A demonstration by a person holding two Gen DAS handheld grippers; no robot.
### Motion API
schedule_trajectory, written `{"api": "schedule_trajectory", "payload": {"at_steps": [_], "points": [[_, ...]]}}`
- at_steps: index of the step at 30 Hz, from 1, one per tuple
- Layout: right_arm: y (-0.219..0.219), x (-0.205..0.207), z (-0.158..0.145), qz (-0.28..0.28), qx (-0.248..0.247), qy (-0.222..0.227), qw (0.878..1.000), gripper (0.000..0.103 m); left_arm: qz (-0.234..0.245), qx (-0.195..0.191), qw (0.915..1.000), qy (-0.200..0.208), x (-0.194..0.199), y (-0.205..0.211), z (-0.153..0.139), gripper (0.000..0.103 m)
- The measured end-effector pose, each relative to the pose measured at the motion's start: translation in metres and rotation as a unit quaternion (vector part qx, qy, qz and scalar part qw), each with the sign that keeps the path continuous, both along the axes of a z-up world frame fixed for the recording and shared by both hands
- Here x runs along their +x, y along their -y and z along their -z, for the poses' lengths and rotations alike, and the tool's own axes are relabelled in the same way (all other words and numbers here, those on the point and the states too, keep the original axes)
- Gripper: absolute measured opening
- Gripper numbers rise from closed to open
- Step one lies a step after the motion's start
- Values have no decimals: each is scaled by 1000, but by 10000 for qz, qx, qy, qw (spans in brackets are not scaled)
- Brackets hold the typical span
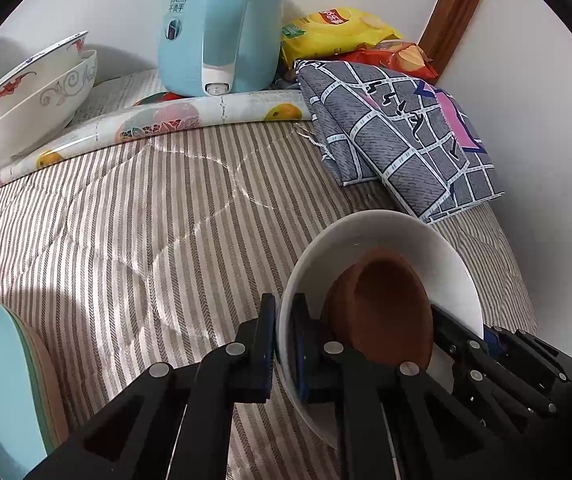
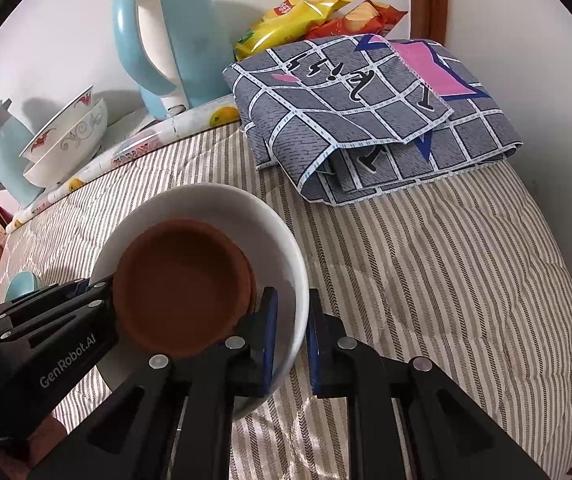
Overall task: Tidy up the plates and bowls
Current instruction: 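Lift the white bowl holding the brown bowls with both grippers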
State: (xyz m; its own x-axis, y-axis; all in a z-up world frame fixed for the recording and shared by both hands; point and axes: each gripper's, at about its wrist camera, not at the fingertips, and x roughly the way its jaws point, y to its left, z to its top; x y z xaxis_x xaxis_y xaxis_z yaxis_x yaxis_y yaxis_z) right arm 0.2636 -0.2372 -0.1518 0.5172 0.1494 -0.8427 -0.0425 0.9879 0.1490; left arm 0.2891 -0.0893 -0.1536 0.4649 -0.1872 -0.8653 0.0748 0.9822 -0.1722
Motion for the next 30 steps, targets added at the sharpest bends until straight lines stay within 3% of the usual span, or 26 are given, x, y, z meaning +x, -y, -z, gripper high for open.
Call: {"api": "schedule_trajectory", "payload": {"at_steps": [30], "points": [[5,-47,-29,146,39,162,9998,12,-52,-82,9998,163,-45,-1,-29,9]]}}
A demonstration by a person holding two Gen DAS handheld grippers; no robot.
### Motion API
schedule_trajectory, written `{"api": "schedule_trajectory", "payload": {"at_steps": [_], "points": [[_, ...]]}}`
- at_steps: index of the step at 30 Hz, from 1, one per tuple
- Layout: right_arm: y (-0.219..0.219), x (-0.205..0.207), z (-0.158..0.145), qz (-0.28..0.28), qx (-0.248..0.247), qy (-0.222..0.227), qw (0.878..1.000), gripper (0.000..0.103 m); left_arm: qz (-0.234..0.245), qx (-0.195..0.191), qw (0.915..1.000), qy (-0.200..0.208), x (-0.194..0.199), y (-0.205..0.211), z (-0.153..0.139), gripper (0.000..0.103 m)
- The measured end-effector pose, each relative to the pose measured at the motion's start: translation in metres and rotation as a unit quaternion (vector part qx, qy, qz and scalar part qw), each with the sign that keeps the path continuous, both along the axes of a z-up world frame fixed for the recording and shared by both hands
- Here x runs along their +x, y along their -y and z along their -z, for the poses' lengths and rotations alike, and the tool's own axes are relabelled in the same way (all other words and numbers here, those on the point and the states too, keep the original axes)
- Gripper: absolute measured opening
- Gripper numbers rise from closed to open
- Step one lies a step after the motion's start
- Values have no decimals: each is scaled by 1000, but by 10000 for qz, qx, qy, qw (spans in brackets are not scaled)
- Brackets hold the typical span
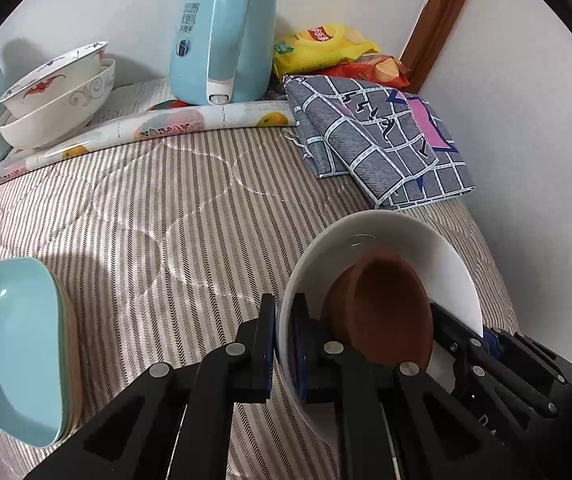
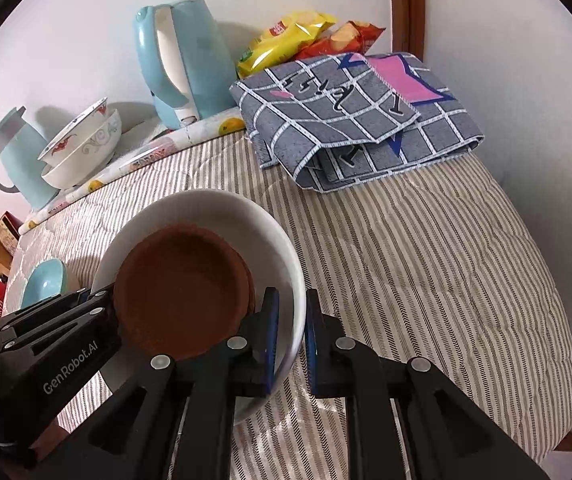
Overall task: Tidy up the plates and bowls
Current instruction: 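Lift the white bowl holding the brown bowls with both grippers, then carry the white bowl with both grippers over the light-blue plate stack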
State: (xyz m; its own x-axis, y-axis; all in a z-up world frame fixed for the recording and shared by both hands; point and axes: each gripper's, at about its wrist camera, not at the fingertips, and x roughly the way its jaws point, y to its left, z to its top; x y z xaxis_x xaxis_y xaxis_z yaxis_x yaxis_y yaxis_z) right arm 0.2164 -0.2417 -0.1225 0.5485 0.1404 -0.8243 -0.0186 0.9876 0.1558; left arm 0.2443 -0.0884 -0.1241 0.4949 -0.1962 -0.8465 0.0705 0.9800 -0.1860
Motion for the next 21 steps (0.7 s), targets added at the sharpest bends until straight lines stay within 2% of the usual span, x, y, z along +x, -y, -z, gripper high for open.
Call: {"api": "schedule_trajectory", "payload": {"at_steps": [21], "points": [[-24,-22,-23,-118,-26,239,9996,11,-155,-50,9997,200,-26,-29,-24,9]]}}
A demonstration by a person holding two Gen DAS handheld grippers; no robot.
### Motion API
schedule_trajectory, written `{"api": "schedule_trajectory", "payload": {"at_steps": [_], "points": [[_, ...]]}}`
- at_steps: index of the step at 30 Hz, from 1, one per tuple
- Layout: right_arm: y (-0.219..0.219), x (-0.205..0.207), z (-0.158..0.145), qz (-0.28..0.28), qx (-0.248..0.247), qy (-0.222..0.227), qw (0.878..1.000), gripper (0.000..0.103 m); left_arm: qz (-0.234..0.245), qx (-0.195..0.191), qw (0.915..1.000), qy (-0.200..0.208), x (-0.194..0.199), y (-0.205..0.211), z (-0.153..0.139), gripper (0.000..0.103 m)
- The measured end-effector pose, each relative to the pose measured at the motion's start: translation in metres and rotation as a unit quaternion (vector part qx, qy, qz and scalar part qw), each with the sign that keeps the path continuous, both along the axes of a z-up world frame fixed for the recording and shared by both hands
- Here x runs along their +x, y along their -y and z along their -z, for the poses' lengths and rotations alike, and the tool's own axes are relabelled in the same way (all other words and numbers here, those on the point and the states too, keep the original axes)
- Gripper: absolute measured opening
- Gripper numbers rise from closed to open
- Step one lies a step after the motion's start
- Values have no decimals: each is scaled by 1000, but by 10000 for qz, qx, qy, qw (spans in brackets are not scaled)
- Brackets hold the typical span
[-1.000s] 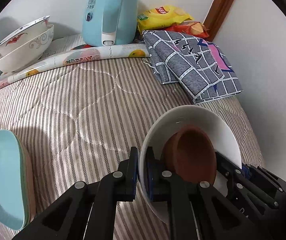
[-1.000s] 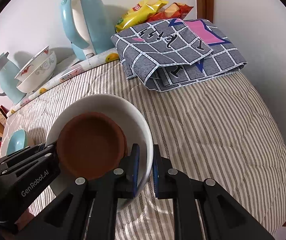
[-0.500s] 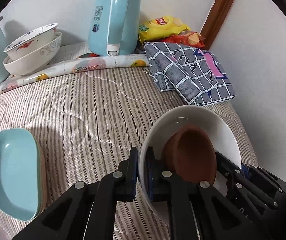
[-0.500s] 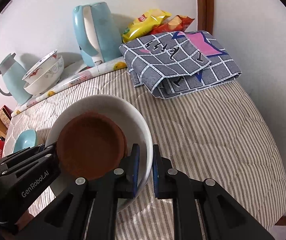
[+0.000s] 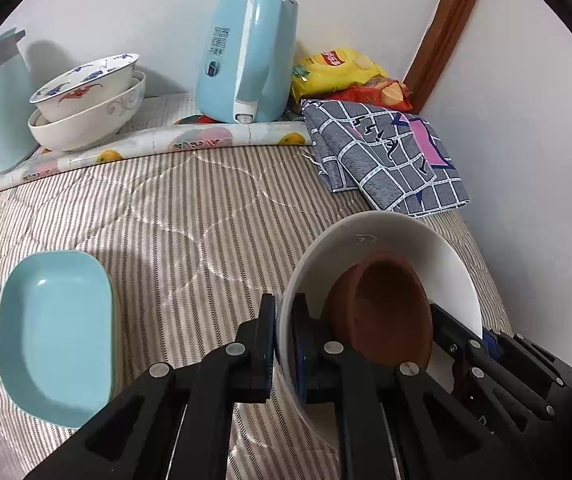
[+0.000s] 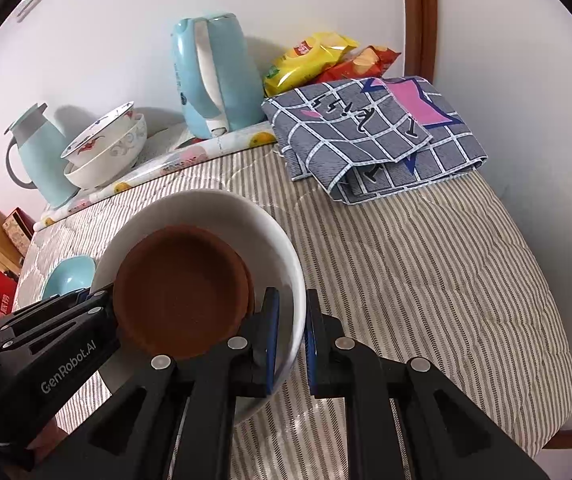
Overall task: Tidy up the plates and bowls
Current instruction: 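Carry the white bowl with both grippers over the light-blue plate stack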
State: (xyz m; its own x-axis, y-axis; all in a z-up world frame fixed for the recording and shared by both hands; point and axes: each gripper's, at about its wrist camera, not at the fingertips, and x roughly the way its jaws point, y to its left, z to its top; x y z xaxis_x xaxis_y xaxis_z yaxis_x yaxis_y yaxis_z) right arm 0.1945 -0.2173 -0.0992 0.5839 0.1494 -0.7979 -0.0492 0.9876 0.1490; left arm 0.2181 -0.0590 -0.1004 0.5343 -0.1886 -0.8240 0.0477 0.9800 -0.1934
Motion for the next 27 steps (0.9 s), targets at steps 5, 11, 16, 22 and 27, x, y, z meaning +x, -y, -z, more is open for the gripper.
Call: {"api": "schedule_trajectory", "payload": {"at_steps": [5,11,16,22,27], "points": [[-7,-4,-5,-42,-13,63,10000,11,-31,-9,10000,55,-5,-7,-4,9],[-16,-9,-11,-65,-5,100,9999,11,-44,7,9999,104,-10,-15,-9,9],[-24,-13,-12,-92,-3,110,9999,11,-77,17,9999,135,-14,-24,-12,9],[-34,-15,-14,-192,-49,133,9997,11,-142,17,9998,151,-18,-34,-13,9],[-43,-16,-17,-257,-70,163,9995,11,-196,13,9996,186,-22,-45,-16,9]]}}
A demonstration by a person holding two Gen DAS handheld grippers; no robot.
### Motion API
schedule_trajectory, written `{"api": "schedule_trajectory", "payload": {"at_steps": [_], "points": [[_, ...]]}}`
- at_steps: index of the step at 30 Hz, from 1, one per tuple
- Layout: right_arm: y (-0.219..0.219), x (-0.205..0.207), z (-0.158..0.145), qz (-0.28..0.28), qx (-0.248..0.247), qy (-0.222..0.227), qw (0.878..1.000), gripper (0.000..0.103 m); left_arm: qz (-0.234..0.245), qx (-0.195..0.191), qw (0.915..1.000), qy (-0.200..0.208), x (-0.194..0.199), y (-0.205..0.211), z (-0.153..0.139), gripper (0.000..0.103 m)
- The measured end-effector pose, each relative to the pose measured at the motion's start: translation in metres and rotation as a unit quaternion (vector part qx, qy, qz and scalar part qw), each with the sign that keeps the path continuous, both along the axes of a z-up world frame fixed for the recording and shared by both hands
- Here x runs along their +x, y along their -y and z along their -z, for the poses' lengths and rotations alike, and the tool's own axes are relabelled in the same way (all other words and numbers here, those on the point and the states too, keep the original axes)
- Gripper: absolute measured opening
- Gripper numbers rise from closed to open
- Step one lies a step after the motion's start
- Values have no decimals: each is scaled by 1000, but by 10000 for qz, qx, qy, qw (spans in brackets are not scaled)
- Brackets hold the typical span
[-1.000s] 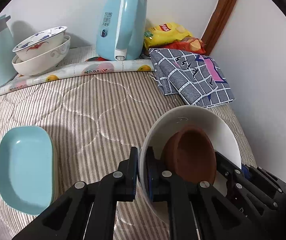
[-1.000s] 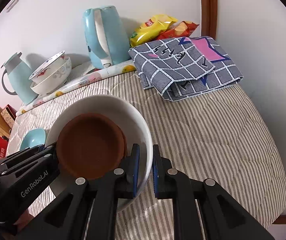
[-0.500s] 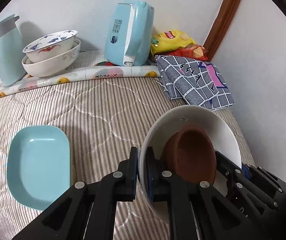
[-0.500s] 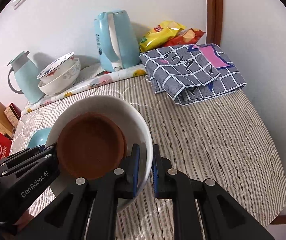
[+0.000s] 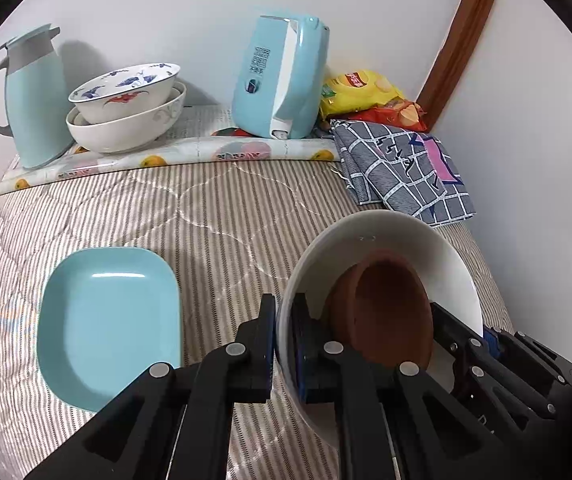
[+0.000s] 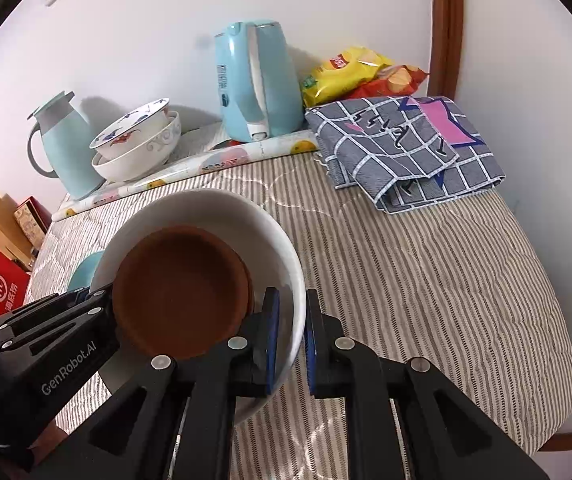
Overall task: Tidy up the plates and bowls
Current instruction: 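Carry the white bowl with both grippers over the light-blue plate stack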
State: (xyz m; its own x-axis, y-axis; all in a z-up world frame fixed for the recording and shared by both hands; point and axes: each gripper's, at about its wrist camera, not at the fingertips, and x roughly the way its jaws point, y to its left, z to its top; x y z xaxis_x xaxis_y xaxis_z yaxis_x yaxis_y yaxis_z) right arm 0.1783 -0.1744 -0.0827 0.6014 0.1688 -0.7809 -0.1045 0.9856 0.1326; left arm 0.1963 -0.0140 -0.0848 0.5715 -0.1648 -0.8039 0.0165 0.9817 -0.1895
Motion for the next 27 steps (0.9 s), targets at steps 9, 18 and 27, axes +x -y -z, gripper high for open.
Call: {"api": "schedule_trajectory", "payload": {"at_steps": [9,18,27], "points": [[-15,-2,-5,-97,-41,78,9999,11,-89,-12,9999,77,-2,-13,-7,9],[-26,-2,-8,-164,-32,113,9998,11,-153,-24,9998,111,-3,-26,-10,9],[-40,-2,-13,-249,-41,175,9995,11,-233,-11,9996,177,-6,-40,-14,9]]}}
